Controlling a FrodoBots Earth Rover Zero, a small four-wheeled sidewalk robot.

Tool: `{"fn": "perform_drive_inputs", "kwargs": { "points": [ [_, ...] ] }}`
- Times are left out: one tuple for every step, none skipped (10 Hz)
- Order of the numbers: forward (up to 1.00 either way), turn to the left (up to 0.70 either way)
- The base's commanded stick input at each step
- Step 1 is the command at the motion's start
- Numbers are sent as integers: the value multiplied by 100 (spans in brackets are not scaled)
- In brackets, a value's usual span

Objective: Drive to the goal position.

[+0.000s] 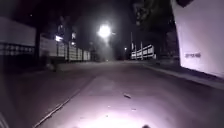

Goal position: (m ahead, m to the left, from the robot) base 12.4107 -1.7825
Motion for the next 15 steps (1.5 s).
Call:
{"fn": "perform_drive_inputs", "kwargs": {
  "points": [
    [70,0],
    [70,0],
    [70,0],
    [70,0],
    [70,0],
    [70,0],
    [70,0],
    [70,0],
    [70,0],
    [70,0],
    [70,0],
    [70,0],
    [70,0],
    [70,0],
    [70,0]
  ]
}}
